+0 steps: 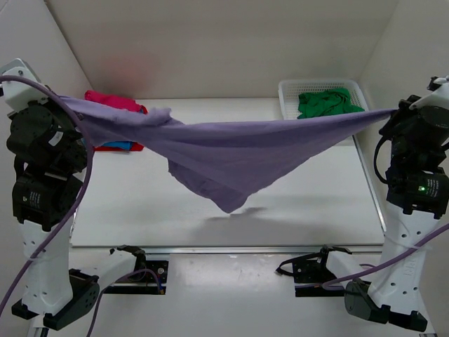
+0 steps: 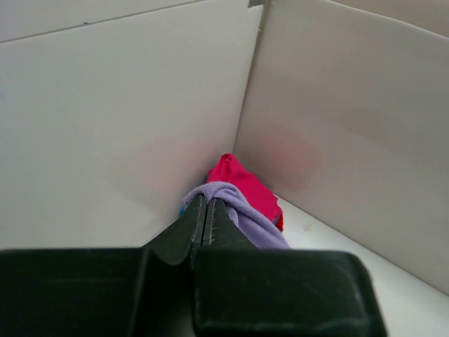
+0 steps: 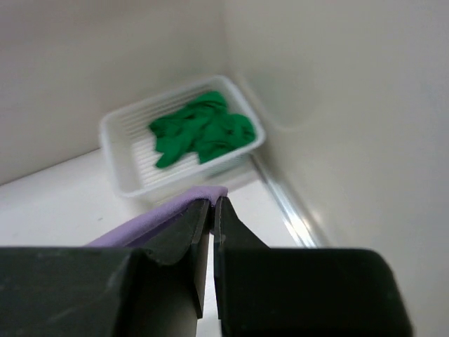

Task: Fold and stack the t-shirts
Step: Flatten out the tshirt

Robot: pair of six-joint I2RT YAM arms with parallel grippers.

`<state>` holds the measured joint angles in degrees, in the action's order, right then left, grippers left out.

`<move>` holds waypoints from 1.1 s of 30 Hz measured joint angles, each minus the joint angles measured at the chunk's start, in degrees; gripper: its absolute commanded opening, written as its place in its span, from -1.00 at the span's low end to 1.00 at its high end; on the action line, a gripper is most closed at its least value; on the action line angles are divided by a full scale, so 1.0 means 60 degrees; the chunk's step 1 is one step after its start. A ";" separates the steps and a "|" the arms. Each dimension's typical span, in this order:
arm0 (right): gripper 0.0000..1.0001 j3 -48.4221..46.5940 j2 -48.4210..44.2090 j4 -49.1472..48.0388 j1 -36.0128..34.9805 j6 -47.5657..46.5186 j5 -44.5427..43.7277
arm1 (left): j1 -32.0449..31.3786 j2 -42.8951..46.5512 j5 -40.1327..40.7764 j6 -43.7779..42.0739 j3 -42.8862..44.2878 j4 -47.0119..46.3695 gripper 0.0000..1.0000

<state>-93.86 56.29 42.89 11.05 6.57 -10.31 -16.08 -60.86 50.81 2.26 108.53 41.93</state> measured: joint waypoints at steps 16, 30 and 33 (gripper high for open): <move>-1.00 -0.0430 -0.0510 0.0189 -0.1151 -0.0933 -0.3034 | -0.0710 0.0725 0.1300 -0.1173 -0.1330 -0.0645 -1.00; -1.00 0.0831 0.1311 0.0113 -0.0882 -0.0510 0.2350 | 0.0801 0.0233 -0.1209 0.0047 -0.2725 0.0200 -1.00; -1.00 0.2029 0.2561 -0.0080 -0.0987 -0.0342 0.2637 | 0.1224 -0.0481 -0.1909 0.0342 -0.4146 0.0182 -1.00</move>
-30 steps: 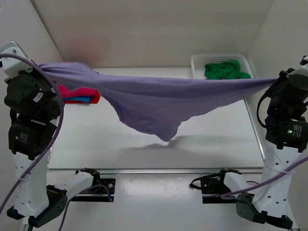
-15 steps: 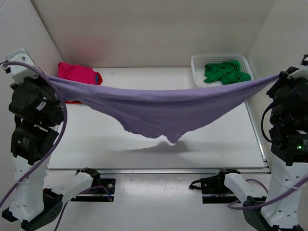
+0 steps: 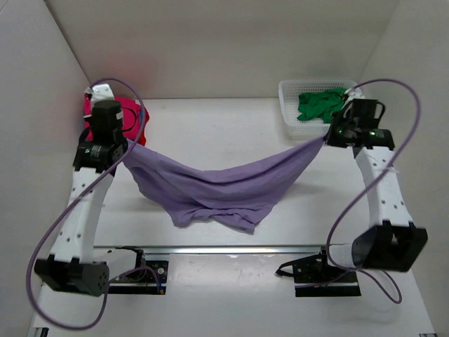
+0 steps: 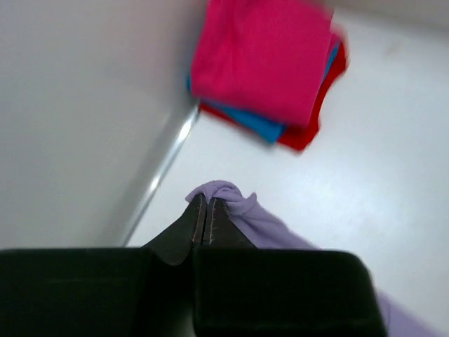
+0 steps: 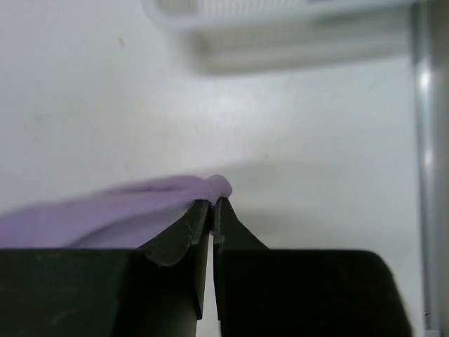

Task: Fold and stack the t-shirts
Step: Flatten out the tshirt

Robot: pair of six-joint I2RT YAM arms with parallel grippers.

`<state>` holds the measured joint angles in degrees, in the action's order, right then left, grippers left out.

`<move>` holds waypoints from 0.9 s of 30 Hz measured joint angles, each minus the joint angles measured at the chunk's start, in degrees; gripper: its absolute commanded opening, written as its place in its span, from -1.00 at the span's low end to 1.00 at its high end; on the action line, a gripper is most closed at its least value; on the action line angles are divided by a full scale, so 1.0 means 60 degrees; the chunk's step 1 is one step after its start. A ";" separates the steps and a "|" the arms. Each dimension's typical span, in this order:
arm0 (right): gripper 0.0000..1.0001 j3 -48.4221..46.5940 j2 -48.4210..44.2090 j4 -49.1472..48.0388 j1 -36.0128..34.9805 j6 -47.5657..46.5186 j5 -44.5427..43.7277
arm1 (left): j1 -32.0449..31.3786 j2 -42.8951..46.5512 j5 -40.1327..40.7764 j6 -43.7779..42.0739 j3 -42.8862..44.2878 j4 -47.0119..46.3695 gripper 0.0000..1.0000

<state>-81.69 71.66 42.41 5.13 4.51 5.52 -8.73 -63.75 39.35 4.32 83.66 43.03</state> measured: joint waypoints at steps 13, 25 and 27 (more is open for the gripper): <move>-0.35 0.1035 0.1599 -0.0841 -0.1202 0.0076 -0.0991 | 0.0627 -0.1319 -0.1388 0.0699 -0.1832 -0.0732 -1.00; -0.45 0.5821 -0.1319 -0.1843 -0.5890 0.1428 0.0328 | 0.0455 -0.0903 -0.1902 0.1060 -0.2444 -0.1027 -1.00; -0.47 0.6878 -0.1402 -0.2029 -0.6058 0.2058 0.0517 | 0.0419 -0.0816 -0.1982 0.1126 -0.2484 -0.1031 -1.00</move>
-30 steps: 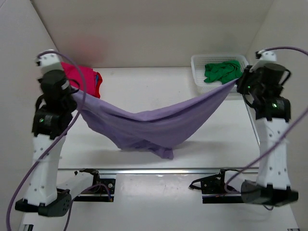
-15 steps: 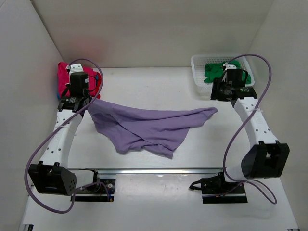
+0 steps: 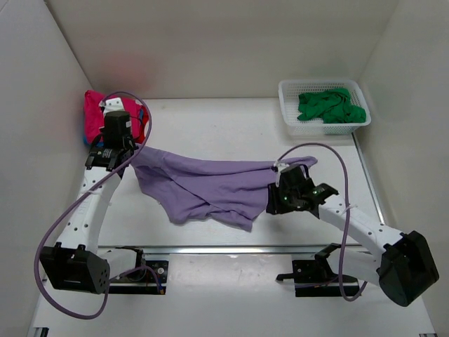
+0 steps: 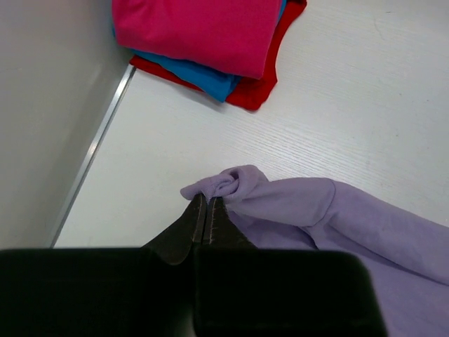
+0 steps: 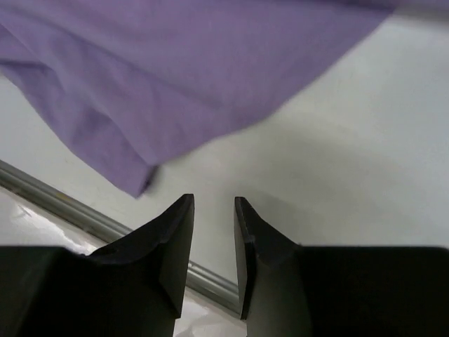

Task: Fold and stack the t-shirts
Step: Flatten out the tshirt

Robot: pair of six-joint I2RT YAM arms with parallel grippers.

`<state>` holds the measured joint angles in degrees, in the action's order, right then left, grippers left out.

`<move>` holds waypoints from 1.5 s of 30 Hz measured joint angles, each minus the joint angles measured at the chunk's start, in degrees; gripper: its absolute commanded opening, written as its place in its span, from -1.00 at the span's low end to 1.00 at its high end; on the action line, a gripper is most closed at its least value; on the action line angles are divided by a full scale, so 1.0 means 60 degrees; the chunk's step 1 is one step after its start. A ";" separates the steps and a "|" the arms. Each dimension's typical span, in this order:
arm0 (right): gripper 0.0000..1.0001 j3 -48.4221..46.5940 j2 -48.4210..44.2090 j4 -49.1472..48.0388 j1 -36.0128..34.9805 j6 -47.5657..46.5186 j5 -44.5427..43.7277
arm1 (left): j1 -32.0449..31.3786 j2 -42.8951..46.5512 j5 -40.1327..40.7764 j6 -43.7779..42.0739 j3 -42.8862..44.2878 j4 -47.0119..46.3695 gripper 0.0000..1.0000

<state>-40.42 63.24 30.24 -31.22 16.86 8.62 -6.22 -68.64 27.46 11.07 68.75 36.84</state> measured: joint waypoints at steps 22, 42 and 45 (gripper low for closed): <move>0.20 0.1311 0.1515 -0.3213 -0.2284 0.2648 -0.0696 | -0.0189 0.0291 -0.0470 0.0317 -0.0244 -0.0106 -1.00; -1.00 0.0080 0.2106 -0.2510 -0.1876 0.1851 -0.0787 | -0.0193 0.0331 -0.0557 0.0324 -0.0426 -0.0208 -1.00; -1.00 -0.1027 0.1224 -0.1687 -0.1330 0.1104 -0.0619 | -0.0189 0.0331 -0.0557 0.0226 -0.0240 -0.0036 -1.00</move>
<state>-46.59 70.59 20.12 -39.20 23.49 4.91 -7.35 -66.65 24.12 12.43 67.31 36.62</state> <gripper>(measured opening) 0.022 0.030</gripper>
